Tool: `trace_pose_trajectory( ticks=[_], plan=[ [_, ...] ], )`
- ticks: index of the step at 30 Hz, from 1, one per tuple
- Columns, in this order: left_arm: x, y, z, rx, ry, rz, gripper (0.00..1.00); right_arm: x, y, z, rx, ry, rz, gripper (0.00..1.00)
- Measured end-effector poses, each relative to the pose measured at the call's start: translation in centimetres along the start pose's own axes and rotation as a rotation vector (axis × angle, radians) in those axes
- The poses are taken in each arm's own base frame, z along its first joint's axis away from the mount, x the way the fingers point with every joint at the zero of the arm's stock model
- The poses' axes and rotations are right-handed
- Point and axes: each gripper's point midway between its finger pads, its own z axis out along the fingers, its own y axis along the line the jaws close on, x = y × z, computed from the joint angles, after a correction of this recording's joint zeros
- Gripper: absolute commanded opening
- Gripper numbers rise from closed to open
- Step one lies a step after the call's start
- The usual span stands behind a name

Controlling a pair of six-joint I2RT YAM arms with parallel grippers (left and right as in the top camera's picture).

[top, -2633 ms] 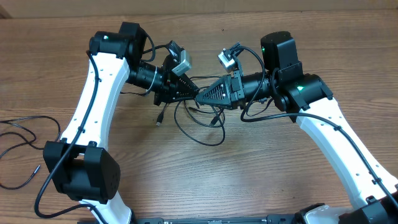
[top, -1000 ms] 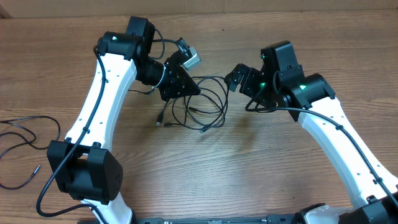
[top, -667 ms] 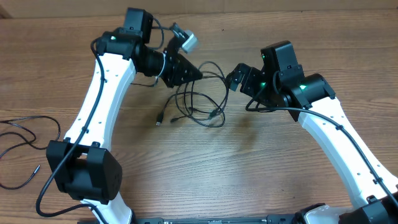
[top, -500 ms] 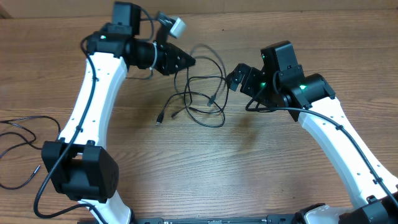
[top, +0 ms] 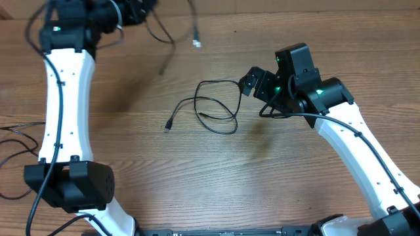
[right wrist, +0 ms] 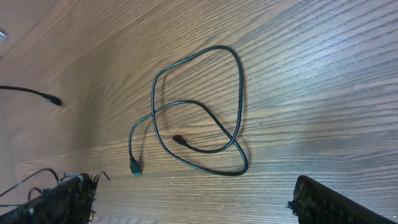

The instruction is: Untangle cables

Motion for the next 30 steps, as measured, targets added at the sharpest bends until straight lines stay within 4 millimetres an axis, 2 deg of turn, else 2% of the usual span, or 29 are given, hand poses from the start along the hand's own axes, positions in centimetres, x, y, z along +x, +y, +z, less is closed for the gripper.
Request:
trace_pose_trajectory(
  ticks=[4,7,10,12,16,21,25,30],
  plan=[
    [-1.8,7.3,-2.4,-0.337,-0.105,-0.093,0.04,0.0,0.0,0.0,0.0,0.0,0.0,1.0],
    [-2.9,12.3,-5.4,-0.561,-0.193,-0.166,0.05,0.0,0.0,0.0,0.0,0.0,0.0,1.0],
    [-4.5,16.4,-8.3,-0.7,-0.294,-0.213,0.04,0.0,0.0,0.0,0.0,0.0,-0.001,1.0],
    [-5.2,18.8,-9.3,-0.753,-0.346,-0.23,0.05,0.0,0.0,0.0,0.0,0.0,0.0,1.0],
    [-5.6,24.4,-9.9,-0.832,-0.407,-0.263,0.04,0.0,0.0,0.0,0.0,0.0,-0.001,1.0],
    [-4.6,31.6,-8.0,-0.88,-0.45,-0.29,0.04,0.0,0.0,0.0,0.001,0.0,0.0,1.0],
    [-2.2,36.8,-7.0,-0.939,-0.436,-0.322,0.04,0.0,0.0,0.0,0.0,0.0,0.0,1.0],
    [1.0,42.8,-8.3,-1.063,-0.436,-0.367,0.06,0.0,0.0,0.0,0.0,0.0,0.0,1.0]
  ],
)
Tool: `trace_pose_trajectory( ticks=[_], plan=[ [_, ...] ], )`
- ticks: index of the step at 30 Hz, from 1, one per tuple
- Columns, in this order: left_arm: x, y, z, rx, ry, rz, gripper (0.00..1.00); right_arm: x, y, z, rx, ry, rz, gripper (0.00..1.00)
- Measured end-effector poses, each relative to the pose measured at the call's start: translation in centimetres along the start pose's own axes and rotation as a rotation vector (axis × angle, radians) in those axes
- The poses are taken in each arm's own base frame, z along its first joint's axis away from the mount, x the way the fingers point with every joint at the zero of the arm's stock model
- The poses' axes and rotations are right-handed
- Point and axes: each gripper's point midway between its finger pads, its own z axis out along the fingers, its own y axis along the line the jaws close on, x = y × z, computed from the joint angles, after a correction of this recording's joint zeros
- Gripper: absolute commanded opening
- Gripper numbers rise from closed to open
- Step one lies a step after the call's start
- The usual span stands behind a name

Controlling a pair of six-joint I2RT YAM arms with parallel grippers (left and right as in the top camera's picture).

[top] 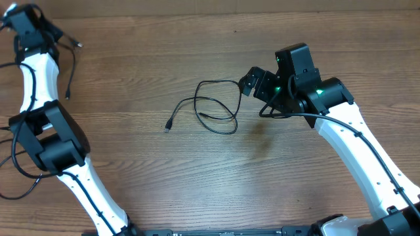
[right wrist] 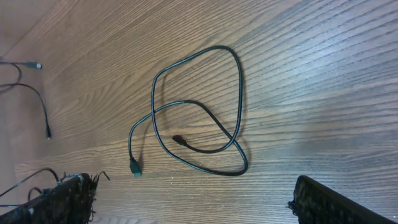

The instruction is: Untangle cables

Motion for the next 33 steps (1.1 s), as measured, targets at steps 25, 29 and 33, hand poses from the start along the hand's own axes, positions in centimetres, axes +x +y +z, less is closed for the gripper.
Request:
trace_pose_trajectory(
  ticks=[25,29,33],
  plan=[
    [2.1,13.2,2.7,-0.28,0.235,-0.03,1.0,0.0,0.0,0.0,0.001,0.0,0.0,1.0],
    [-1.1,10.6,0.3,-0.204,0.245,-0.044,0.99,0.0,0.0,0.0,0.001,0.0,0.0,1.0],
    [-3.5,6.0,-2.4,0.002,0.282,-0.074,0.99,0.0,0.0,0.0,0.0,0.0,0.0,1.0]
  ],
)
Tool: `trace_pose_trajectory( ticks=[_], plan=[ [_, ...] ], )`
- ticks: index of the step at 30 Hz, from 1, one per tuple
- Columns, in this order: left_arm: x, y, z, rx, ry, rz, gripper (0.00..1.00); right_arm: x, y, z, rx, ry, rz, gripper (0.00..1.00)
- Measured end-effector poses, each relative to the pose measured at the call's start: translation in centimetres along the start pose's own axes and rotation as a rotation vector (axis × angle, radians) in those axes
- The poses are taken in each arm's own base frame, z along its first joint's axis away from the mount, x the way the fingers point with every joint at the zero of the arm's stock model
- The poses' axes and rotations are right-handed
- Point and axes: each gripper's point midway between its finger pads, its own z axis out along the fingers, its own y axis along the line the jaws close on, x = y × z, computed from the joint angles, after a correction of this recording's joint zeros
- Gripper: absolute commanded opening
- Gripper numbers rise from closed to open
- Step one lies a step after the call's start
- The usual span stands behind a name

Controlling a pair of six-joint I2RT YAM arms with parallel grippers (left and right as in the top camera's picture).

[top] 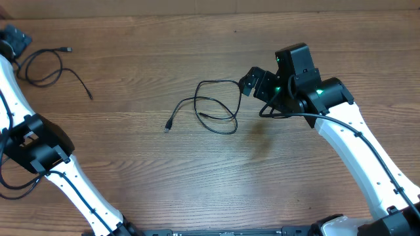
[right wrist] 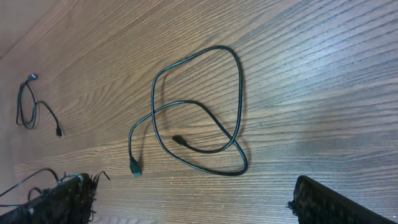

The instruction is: Untangle cables

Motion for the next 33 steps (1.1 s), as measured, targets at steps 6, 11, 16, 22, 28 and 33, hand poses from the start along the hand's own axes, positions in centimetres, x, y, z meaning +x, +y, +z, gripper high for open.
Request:
trace_pose_trajectory(
  ticks=[6,11,16,22,28,33],
  plan=[
    [0.5,-8.5,-7.2,0.369,0.105,0.032,1.0,0.0,0.0,0.0,0.001,0.0,0.0,1.0],
    [0.9,-10.6,-13.1,0.414,0.113,0.051,0.99,0.0,0.0,0.0,0.001,0.001,0.0,1.0],
    [2.3,-9.9,-19.6,0.338,0.141,0.042,0.99,0.0,0.0,0.0,0.001,0.001,0.001,1.0],
    [3.3,-8.4,-27.4,0.235,0.096,0.051,0.99,0.0,0.0,0.0,0.001,0.001,0.001,1.0],
    [4.2,-11.5,-35.8,0.311,-0.037,0.135,1.0,0.0,0.0,0.0,0.001,0.001,0.0,1.0],
    [5.9,-13.7,-41.8,0.381,-0.125,0.203,1.0,0.0,0.0,0.0,0.001,0.001,0.001,1.0]
  ],
)
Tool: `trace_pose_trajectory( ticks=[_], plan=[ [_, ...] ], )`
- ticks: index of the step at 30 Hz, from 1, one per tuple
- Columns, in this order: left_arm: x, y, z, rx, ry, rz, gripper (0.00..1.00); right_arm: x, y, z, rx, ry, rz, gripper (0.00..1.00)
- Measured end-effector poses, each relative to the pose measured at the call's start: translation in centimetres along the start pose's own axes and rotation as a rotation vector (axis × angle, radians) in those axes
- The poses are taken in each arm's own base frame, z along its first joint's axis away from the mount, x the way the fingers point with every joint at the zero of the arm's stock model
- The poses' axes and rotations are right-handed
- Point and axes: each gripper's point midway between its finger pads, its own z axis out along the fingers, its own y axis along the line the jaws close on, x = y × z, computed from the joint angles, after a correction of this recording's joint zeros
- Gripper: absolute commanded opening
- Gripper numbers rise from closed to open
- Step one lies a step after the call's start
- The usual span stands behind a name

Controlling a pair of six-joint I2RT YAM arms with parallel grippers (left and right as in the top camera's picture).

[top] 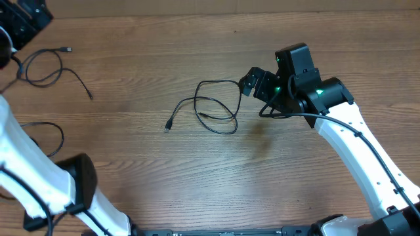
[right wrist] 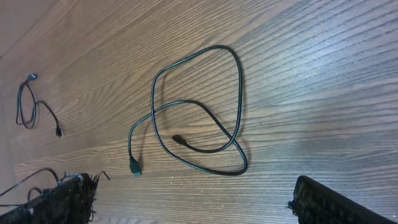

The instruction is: Untangle cables

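A black cable (top: 197, 98) lies in overlapping loops mid-table, its plug (top: 168, 126) pointing left. My right gripper (top: 252, 82) hovers just right of the loops, open and holding nothing. In the right wrist view the same loops (right wrist: 239, 81) and plug (right wrist: 134, 167) lie ahead of the gripper (right wrist: 193, 205), whose fingers (right wrist: 62, 199) stand wide apart. A second black cable (top: 60, 62) lies by itself at the far left, also small in the wrist view (right wrist: 25, 109). My left gripper (top: 26, 16) sits in the top left corner, apart from that cable; how its jaws stand does not show.
The wooden table (top: 197, 183) fills both views. My left arm (top: 20, 164) runs up the left edge, with a thin black wire (top: 46, 124) curling beside it. My right arm (top: 354, 144) crosses the right side.
My left gripper has moved from the left edge beside the second cable to the top left corner, and its arm now stands lower left. Both cables and my right arm are unchanged.
My left gripper was at the top holding a second cable hanging clear of the looped one. Then it held that cable at the far top left. Then the cable lay on the table there, let go. Now the gripper is off it. My right arm never moved.
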Motion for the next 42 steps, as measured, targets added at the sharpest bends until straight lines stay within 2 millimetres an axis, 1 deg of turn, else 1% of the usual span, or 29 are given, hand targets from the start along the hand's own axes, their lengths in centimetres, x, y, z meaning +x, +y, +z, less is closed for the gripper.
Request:
trace_pose_trajectory(
  ticks=[3,5,6,13,16,20,25,27,31,32,34,36,37,39,42],
  plan=[
    [0.2,-1.6,-2.8,0.018,-0.051,0.036,1.0,0.0,0.0,0.0,0.001,0.0,0.0,1.0],
    [0.2,-2.4,-4.6,0.029,-0.086,0.051,1.0,0.0,0.0,0.0,0.0,0.0,0.0,1.0],
    [0.2,-2.8,-6.0,0.039,-0.112,0.06,1.0,0.0,0.0,0.0,0.001,0.001,0.0,1.0],
    [1.0,-5.0,-12.8,0.137,-0.211,0.099,1.0,0.0,0.0,0.0,0.001,0.0,0.0,1.0],
    [1.4,-5.6,-14.8,0.179,-0.235,0.111,1.0,0.0,0.0,0.0,0.0,-0.001,0.0,1.0],
    [2.2,-6.5,-16.9,0.235,-0.244,0.129,1.0,0.0,0.0,0.0,0.0,0.0,0.0,1.0],
    [3.1,-6.3,-19.5,0.267,-0.259,0.138,1.0,0.0,0.0,0.0,0.0,0.0,0.0,1.0],
    [3.5,-5.8,-20.9,0.269,-0.269,0.137,1.0,0.0,0.0,0.0,0.001,0.0,0.0,1.0],
    [3.7,-4.6,-22.5,0.233,-0.304,0.128,0.99,0.0,0.0,0.0,0.001,0.0,0.0,1.0],
    [3.5,-4.1,-22.7,0.209,-0.318,0.122,0.99,0.0,0.0,0.0,0.001,0.0,0.0,1.0],
    [3.1,-3.2,-22.3,0.152,-0.332,0.111,1.0,0.0,0.0,0.0,0.0,0.0,0.0,1.0],
    [2.6,-2.6,-20.7,0.089,-0.321,0.104,0.99,0.0,0.0,0.0,0.0,0.0,0.0,1.0],
    [2.3,-2.4,-19.4,0.053,-0.307,0.1,1.0,0.0,0.0,0.0,0.0,0.0,0.0,1.0],
    [1.7,-2.1,-16.1,-0.024,-0.272,0.086,1.0,0.0,0.0,0.0,0.0,0.0,0.0,1.0],
    [1.3,-1.4,-9.5,-0.157,-0.191,0.072,1.0,0.0,0.0,0.0,0.001,0.0,-0.001,1.0]
  ],
)
